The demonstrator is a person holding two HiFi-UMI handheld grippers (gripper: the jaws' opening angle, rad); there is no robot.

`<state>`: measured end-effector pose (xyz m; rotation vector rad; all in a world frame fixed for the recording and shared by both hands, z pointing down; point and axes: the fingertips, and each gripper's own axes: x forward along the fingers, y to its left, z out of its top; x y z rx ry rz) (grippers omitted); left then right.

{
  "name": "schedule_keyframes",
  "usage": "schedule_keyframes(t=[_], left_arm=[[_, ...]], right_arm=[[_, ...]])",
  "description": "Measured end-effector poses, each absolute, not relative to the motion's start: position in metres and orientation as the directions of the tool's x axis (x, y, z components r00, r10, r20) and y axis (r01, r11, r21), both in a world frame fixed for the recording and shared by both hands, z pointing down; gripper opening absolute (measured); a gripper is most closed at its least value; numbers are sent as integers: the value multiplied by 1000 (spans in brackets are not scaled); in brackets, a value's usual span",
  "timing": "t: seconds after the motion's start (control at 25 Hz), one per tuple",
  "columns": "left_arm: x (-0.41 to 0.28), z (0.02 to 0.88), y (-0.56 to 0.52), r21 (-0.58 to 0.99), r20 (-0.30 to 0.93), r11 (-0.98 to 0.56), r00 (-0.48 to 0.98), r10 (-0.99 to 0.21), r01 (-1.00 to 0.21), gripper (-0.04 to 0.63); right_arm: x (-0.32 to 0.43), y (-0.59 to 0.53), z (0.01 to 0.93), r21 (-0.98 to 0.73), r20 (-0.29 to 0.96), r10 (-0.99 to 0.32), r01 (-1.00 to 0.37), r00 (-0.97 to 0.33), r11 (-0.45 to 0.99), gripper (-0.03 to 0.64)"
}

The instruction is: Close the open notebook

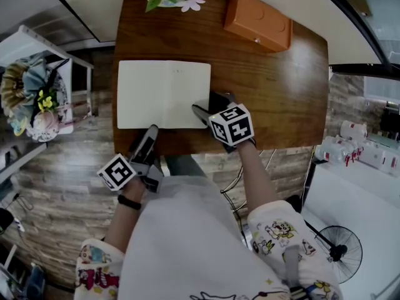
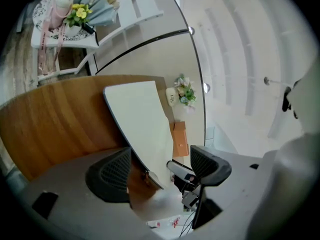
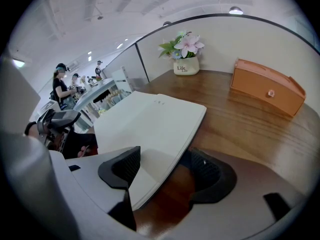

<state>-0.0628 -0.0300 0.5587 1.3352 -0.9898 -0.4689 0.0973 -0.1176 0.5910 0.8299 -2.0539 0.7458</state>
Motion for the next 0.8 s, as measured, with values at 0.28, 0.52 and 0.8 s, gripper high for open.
schedule_keyframes(t=[0.28,0.52,0.8], left_arm=[[-84,557,-34,925,350,195,536,-768,-326,341],[-94,554,-36,895,386,171,527,-757,-411,341],[-106,562,-41,892,404,220,479,-779,-394,341]], right_arm=[[98,-118,592,-222,824,-297,-757,-483,615,284],[99,-118,591,-224,823,-298,-759,-483,612,284],[101,-117,590,-223,825,-296,-758,-482,613,284]])
